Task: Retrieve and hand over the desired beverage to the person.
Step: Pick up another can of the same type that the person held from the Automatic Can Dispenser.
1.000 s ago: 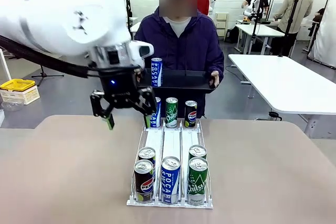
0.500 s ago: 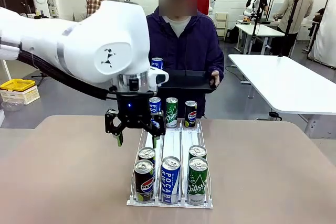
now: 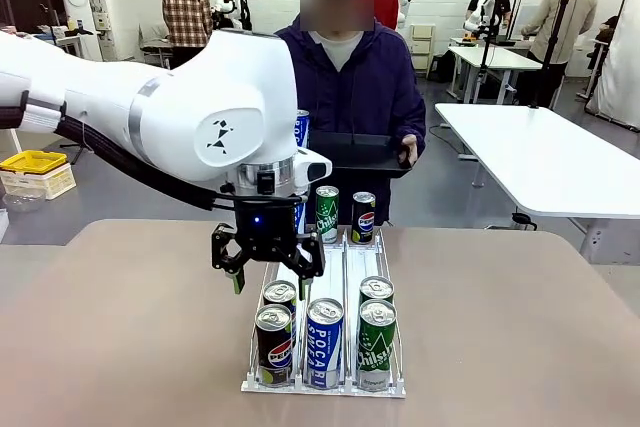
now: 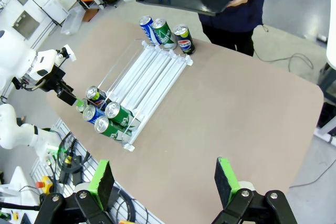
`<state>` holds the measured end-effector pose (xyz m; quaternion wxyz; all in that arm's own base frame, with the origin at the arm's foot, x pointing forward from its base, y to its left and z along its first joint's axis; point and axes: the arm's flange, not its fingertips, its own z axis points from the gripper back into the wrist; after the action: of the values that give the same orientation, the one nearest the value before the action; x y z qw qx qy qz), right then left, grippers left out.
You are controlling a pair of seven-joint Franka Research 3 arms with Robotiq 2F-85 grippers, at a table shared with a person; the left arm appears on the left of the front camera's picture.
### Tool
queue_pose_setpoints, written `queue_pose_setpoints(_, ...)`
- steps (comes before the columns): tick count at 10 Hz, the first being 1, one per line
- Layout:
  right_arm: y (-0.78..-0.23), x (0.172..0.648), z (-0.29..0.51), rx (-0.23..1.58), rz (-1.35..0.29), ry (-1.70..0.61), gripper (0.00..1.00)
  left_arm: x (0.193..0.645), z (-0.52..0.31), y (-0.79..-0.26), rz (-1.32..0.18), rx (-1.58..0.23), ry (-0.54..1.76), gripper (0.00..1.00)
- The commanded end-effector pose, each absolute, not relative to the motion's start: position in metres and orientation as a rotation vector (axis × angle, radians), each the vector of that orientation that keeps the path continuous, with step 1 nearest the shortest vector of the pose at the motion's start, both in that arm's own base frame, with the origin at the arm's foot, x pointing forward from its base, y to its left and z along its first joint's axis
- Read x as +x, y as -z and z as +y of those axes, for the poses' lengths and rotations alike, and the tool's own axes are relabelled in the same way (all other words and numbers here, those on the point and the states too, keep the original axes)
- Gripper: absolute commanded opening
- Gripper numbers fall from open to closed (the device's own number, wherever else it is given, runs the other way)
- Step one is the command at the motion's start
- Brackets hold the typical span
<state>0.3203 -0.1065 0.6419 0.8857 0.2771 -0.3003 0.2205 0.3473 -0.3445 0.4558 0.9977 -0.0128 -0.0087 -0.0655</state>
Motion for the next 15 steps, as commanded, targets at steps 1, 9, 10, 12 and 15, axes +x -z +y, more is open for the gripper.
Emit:
queue_pose_setpoints(1, -0.641, 0.322, -0.107, 0.601, -0.632, -0.47, 1.0, 0.346, -0.339, -0.446, -0.023, -0.036, 0.158, 1.0)
queue_pose_setpoints(9, -0.641, 0.322, -0.107, 0.601, -0.632, -0.47, 1.0, 0.336, -0.335, -0.434, 0.023, -0.035, 0.117, 1.0)
queue_pose_setpoints(10, -0.641, 0.322, -0.107, 0.601, -0.632, -0.47, 1.0, 0.342, -0.338, -0.434, 0.019, -0.023, 0.154, 1.0)
queue_pose_setpoints(12, -0.641, 0.322, -0.107, 0.601, -0.632, -0.47, 1.0, 0.342, -0.338, -0.434, 0.019, -0.023, 0.154, 1.0)
queue_pose_setpoints(15, -0.641, 0.322, -0.107, 0.601, -0.632, -0.47, 1.0, 0.342, -0.338, -0.434, 0.019, -0.023, 0.154, 1.0)
